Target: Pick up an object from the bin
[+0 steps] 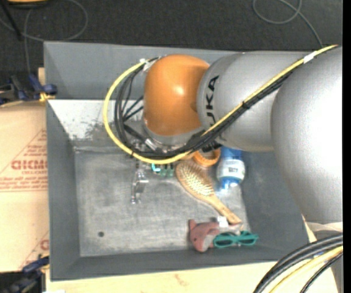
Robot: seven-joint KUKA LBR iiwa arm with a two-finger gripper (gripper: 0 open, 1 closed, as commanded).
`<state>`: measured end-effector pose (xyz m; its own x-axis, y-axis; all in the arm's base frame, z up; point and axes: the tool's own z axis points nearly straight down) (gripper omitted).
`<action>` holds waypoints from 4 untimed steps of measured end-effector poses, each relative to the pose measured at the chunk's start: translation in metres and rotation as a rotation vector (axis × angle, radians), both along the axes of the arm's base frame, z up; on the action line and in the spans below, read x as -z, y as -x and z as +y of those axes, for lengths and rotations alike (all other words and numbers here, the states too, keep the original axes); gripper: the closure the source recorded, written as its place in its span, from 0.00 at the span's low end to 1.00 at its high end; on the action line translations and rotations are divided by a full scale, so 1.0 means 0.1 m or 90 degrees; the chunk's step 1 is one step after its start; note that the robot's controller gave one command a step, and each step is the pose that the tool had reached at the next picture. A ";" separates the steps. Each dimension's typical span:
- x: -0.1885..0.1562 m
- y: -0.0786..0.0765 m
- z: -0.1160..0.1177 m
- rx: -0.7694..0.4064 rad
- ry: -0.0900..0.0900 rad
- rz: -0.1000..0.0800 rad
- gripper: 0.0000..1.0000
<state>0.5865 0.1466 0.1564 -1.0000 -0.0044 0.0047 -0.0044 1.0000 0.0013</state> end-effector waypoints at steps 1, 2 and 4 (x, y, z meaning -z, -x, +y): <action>-0.04 -0.02 0.00 0.002 -0.001 -0.005 0.00; -0.11 0.11 -0.38 -0.055 0.001 -0.005 0.00; 0.42 -0.03 -1.18 -0.050 0.001 0.000 0.00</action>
Offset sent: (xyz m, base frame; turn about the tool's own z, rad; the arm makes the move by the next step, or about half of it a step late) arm -0.0271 -0.0903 0.0189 -0.1947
